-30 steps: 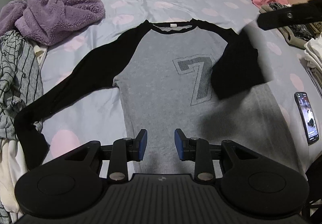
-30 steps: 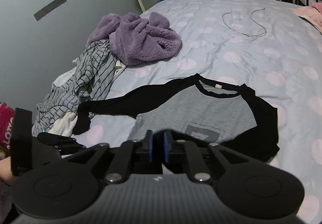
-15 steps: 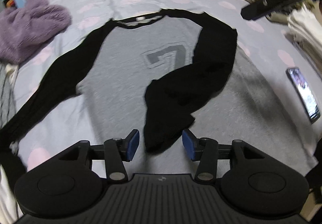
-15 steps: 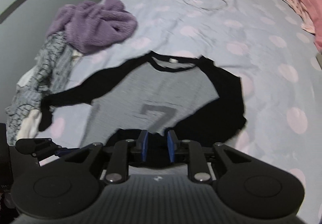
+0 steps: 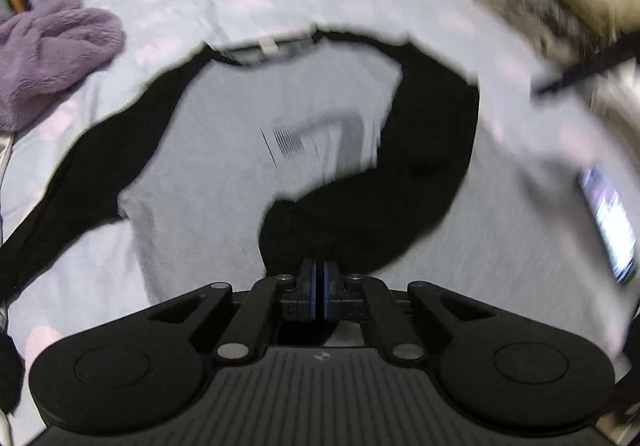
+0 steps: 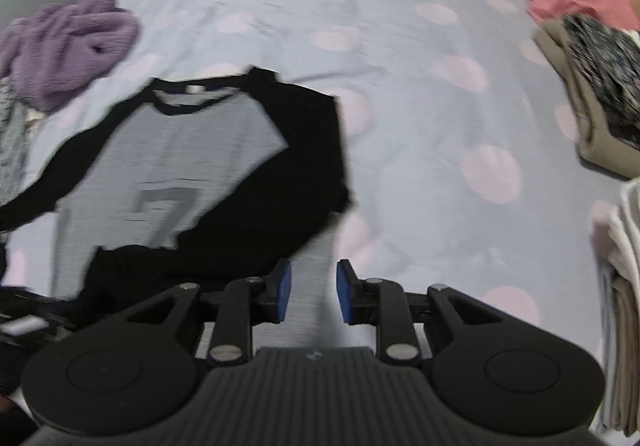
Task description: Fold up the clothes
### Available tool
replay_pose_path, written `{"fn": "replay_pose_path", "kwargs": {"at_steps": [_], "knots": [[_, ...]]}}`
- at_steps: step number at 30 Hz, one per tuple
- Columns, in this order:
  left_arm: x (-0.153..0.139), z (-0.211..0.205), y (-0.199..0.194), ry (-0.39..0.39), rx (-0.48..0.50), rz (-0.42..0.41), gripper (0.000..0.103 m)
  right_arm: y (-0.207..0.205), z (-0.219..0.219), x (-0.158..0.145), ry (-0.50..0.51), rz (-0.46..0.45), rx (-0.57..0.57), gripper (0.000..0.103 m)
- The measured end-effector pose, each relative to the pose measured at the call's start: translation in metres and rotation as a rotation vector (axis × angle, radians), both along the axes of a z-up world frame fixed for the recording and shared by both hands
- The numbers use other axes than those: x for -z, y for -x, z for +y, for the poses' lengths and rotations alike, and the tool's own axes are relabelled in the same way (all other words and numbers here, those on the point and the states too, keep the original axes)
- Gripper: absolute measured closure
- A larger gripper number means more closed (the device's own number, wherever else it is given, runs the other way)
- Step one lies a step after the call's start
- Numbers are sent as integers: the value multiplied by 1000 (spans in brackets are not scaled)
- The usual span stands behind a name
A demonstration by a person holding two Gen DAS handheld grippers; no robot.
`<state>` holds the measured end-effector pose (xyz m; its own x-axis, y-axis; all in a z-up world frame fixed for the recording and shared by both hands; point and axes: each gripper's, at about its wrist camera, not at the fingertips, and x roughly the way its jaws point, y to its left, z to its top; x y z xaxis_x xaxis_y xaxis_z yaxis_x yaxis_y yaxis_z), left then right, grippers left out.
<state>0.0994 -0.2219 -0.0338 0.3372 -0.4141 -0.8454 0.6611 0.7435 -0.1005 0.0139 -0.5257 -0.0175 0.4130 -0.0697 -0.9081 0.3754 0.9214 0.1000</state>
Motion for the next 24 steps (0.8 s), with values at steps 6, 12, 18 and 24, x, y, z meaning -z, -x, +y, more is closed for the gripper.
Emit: {"fn": "replay_pose_path", "kwargs": {"at_steps": [6,12,18,24], "knots": [[-69,38,-35,205,-167,-30,102,0,-29,18,45,-27,38,76],[-99,74,-50,296,-295,-47,102,-8,-42,32,64,-36,41,76],[-108,102,-63,312,-402,-59,102,-21,-39,41,57,-64,10,76],[-94,108,-72,260,-430,-15,102,-31,-36,46,30,-71,23,76]]}}
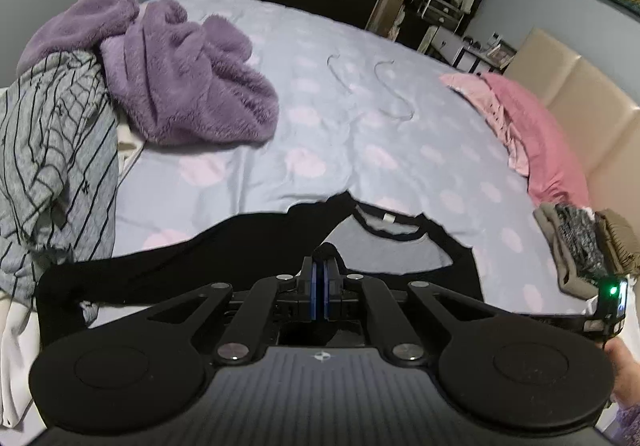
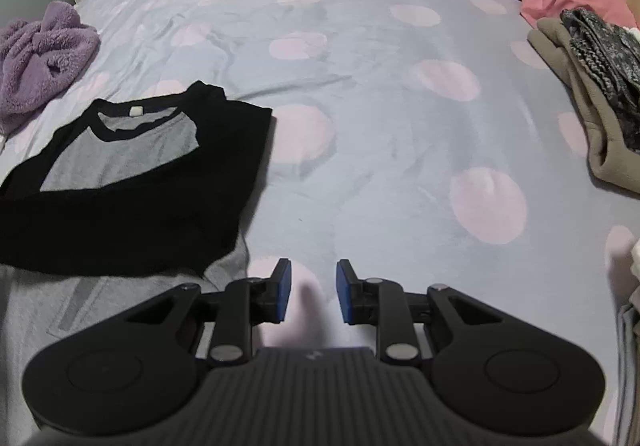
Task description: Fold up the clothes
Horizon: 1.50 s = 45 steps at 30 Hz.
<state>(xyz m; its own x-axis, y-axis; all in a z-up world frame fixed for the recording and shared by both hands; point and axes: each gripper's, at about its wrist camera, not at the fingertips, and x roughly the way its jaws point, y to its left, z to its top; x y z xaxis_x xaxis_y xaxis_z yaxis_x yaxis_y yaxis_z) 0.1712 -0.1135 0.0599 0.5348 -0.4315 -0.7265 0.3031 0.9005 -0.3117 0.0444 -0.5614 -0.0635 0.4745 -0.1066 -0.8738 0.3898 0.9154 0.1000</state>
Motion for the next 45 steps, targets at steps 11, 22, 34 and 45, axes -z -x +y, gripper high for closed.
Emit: {"fn": "replay_pose_path", "kwargs": {"at_steps": [11,22,34,45], "knots": [[2,5,-2,2,-19,1,101,-20,22,-5,-95,28,-189,69],[-5,1,-6,22,-36,-15,101,-39,77,26,218,65,-350,68],[39,-28,-16,-46,9,94,101,-18,-15,30,-75,90,14,85],[51,-23,-24,-49,12,153,101,-38,-40,-29,-158,49,13,67]]}}
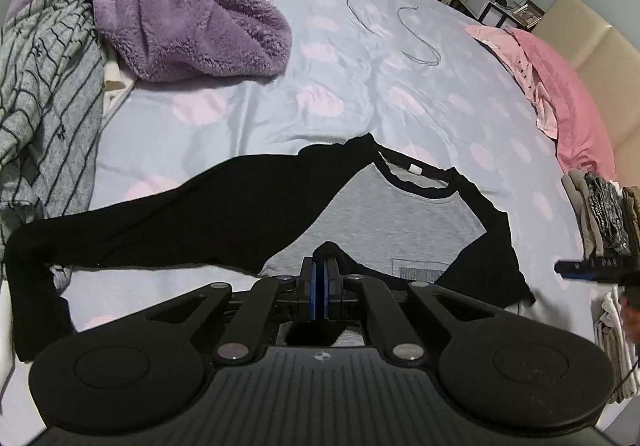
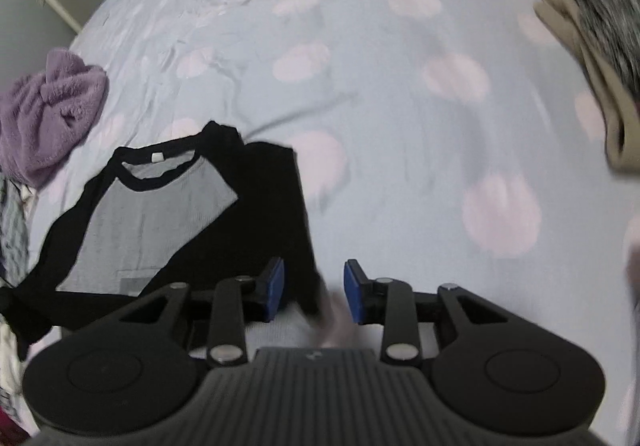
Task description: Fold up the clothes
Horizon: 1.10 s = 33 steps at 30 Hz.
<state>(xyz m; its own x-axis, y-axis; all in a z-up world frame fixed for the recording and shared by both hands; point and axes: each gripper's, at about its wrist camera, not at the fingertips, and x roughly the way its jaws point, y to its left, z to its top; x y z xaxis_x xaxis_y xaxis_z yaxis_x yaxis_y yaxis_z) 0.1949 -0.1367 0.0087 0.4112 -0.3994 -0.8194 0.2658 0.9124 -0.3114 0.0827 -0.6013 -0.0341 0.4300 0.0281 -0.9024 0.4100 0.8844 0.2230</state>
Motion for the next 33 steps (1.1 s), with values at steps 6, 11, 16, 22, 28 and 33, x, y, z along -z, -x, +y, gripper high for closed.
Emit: {"fn": "replay_pose_path", "kwargs": {"at_steps": [6,11,16,22,28,33], "knots": [[4,-1,-1,0,14,11,101,-46,-7,12,53,35,28,67],[12,2,-5,-14,2,24,101,-91,5,29,47,27,22,69],[19,10,-10,-25,-10,42,101,-114,10,40,79,40,35,77],[21,11,-11,-31,5,48,101,-112,5,37,77,16,53,100],[-6,0,-24,-39,97,-53,101,-99,-23,23,92,-29,150,101],[17,-13,-72,-153,115,-9,101,-96,-42,29,69,-36,231,101]]}}
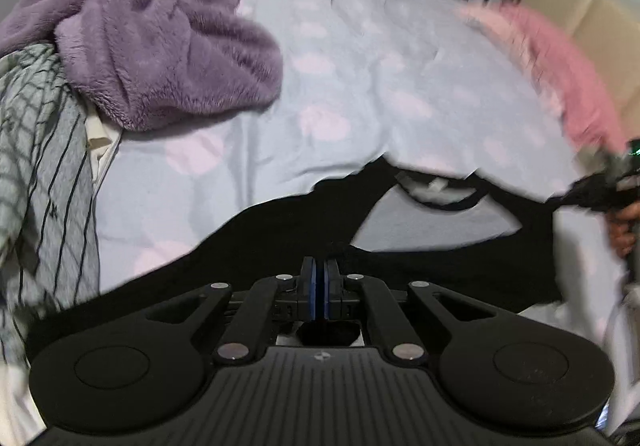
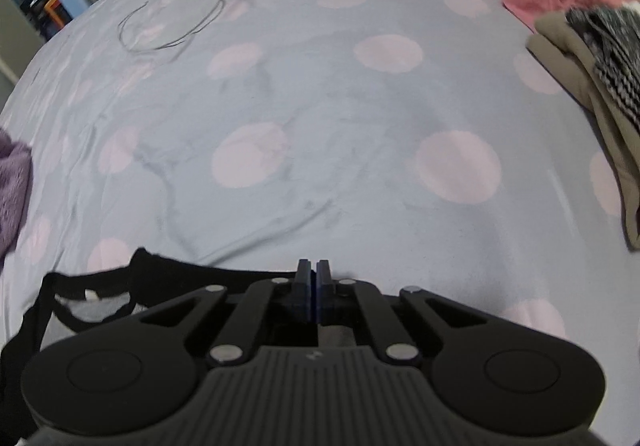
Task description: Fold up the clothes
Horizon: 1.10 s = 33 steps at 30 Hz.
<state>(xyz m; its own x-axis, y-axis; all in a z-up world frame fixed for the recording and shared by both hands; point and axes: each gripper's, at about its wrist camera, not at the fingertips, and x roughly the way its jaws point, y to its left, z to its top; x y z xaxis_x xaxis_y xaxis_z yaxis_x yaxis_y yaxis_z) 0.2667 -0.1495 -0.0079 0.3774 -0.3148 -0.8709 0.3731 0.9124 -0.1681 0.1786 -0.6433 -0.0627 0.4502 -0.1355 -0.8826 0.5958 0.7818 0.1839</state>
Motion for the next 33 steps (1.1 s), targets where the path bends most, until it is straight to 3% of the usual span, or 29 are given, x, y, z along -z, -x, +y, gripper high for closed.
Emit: {"fn": "replay_pose_path", "kwargs": {"at_steps": [2,5,7,9,12,14,19,25,27,29,33], "knots": [[22,2,-20,-27,-33,47,100,0,-2,5,-5,-9,14,101],[47,10,-36,-39,-98,44,97,-2,-1,11,-1,-12,13,101],[53,20,-38,17,-125,71,80,-3,-2,10,44,-8,6,96],[53,29,-35,77,-139,82,70,0,-7,6,36,-17,-5,93],[51,30,-35,85,-127,64,63,5,-11,0,-25,-20,-25,86],[53,27,-39,81,-135,73,63,4,-4,0,-86,6,-41,78],[59,17,-39,105,-139,87,63,1,30,4,-192,5,-102,78],[54,18,-28,138,-122,79,63,-13,60,21,-67,104,-117,77],[55,19,-28,146,-131,78,63,-12,61,27,-40,123,-113,90],[57,21,-29,161,-153,77,63,-7,60,27,-20,114,-114,98],[57,21,-28,206,-151,68,63,3,47,8,-16,54,-63,99]]}}
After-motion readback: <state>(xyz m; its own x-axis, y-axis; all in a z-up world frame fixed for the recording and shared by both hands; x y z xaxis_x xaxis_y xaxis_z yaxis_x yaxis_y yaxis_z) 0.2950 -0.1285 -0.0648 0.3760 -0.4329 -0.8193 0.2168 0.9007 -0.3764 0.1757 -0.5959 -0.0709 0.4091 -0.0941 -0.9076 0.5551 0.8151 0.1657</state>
